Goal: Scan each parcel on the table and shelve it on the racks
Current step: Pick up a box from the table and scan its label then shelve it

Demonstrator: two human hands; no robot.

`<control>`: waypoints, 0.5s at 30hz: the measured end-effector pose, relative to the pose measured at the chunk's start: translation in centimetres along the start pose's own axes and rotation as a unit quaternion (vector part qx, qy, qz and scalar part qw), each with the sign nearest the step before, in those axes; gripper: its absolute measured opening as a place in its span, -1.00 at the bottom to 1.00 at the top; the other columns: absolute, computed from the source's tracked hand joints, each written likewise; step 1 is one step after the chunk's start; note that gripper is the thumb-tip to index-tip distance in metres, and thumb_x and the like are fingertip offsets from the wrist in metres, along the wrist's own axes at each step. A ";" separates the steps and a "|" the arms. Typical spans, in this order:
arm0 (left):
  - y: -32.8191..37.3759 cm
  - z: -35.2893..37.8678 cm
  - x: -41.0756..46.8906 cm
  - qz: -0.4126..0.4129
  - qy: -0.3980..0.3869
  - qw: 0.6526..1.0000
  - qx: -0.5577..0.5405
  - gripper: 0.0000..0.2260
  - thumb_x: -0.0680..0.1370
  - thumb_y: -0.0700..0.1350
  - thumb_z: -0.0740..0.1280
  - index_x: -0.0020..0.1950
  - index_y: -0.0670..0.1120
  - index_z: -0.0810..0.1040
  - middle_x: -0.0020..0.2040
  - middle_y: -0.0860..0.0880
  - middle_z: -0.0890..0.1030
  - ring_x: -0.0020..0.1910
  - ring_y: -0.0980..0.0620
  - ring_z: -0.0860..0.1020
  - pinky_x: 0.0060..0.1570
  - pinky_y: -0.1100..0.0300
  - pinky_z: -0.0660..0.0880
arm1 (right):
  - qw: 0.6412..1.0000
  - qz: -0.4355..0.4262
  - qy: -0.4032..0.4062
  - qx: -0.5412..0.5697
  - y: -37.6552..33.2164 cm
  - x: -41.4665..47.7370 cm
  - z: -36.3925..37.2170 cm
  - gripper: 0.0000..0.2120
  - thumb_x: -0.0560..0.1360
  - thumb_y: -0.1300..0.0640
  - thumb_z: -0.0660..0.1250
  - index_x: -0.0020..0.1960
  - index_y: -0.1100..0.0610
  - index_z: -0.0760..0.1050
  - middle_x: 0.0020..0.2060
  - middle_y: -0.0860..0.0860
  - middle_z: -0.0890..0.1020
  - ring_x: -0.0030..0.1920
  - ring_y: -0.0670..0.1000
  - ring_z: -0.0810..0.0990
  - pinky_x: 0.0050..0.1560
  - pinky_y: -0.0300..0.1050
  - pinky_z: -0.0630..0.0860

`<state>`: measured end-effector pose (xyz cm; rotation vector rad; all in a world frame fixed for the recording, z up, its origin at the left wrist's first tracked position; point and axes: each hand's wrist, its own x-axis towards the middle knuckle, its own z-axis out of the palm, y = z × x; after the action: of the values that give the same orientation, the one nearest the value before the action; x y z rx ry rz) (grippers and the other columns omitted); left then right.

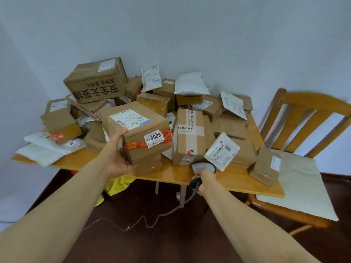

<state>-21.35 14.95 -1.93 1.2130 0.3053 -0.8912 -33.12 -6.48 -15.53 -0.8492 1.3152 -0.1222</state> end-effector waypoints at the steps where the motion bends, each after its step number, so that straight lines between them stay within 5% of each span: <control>1: -0.5 0.4 -0.1 0.001 0.003 1.000 -0.003 -0.60 0.46 0.20 0.36 0.14 -0.05 0.54 0.09 -0.16 0.60 0.08 -0.14 0.55 0.02 -0.02 0.52 | 0.999 0.009 0.002 -0.037 -0.6 0.7 -1.5 -0.94 0.60 0.26 0.22 -0.05 0.23 0.39 -0.30 0.13 0.41 -0.36 0.04 0.40 -0.34 -0.15 0.40; 4: -1.9 1.7 -0.3 0.001 0.006 1.000 -0.015 -0.62 0.46 0.20 0.35 0.13 -0.03 0.55 0.07 -0.16 0.60 0.06 -0.13 0.56 -0.07 0.00 0.52 | 0.993 0.003 -0.003 -0.121 -3.7 1.5 -6.1 -0.93 0.56 0.29 0.26 -0.06 0.26 0.37 -0.25 0.12 0.45 -0.37 0.04 0.42 -0.50 -0.27 0.45; 7: -3.2 2.9 -0.6 0.004 0.015 1.000 -0.018 -0.63 0.48 0.20 0.33 0.13 -0.02 0.54 0.03 -0.15 0.60 0.03 -0.12 0.57 -0.09 0.00 0.52 | 0.974 -0.028 -0.018 -0.224 -6.3 2.5 -9.0 -0.77 0.56 0.28 0.26 0.20 0.31 0.39 -0.09 0.14 0.48 -0.25 0.07 0.43 -0.15 -0.15 0.43; 15: -5.2 5.8 -1.0 0.018 0.023 0.999 -0.031 -0.63 0.48 0.20 0.34 0.10 -0.05 0.52 -0.01 -0.12 0.60 0.00 -0.09 0.58 -0.05 0.02 0.54 | 0.974 0.030 -0.113 -0.193 -4.7 1.8 -14.8 -0.87 0.50 0.31 0.24 0.04 0.30 0.42 -0.46 0.13 0.47 -0.57 0.03 0.41 -0.51 -0.22 0.43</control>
<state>-27.20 9.74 -2.75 1.1797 0.3441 -0.8187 -43.90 -17.78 -14.20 -1.1154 1.1639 0.2789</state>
